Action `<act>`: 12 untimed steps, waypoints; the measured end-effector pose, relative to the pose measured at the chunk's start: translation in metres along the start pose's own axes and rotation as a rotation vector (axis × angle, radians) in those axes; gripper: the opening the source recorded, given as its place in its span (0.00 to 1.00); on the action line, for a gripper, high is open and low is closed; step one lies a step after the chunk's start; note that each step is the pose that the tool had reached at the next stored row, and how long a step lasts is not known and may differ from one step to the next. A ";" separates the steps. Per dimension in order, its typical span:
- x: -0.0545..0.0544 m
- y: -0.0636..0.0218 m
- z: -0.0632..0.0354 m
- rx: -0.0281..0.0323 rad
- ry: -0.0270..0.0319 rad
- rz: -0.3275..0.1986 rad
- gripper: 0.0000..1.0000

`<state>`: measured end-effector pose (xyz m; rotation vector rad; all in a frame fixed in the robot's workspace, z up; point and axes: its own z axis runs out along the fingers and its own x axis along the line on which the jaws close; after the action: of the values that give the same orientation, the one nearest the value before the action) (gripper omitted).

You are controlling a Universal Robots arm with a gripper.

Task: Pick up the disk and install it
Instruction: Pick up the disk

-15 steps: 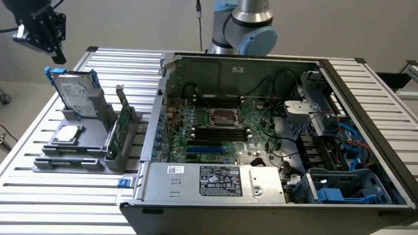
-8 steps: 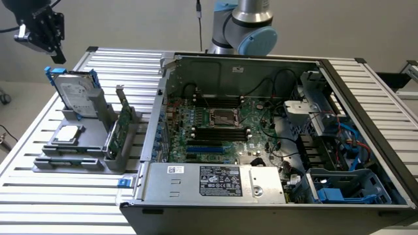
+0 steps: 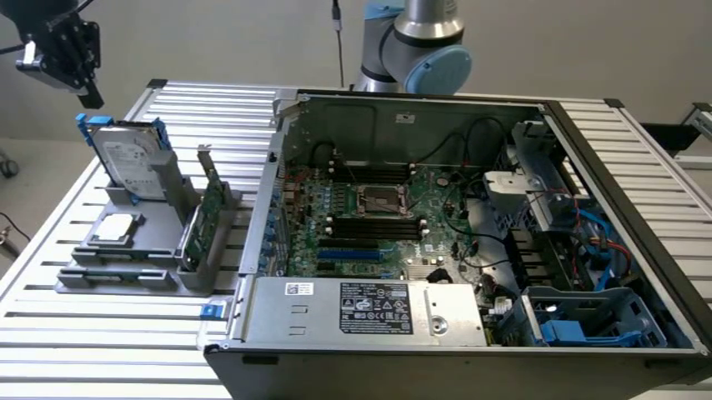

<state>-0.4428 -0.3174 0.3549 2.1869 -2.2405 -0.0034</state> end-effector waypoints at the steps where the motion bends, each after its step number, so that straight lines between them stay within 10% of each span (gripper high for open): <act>1: 0.000 0.0019 0.0002 -0.0029 0.0001 -0.001 0.11; 12: -0.002 0.0039 0.0008 -0.0063 0.0000 -0.015 0.24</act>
<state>-0.4466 -0.3148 0.3541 2.2001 -2.2213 -0.0105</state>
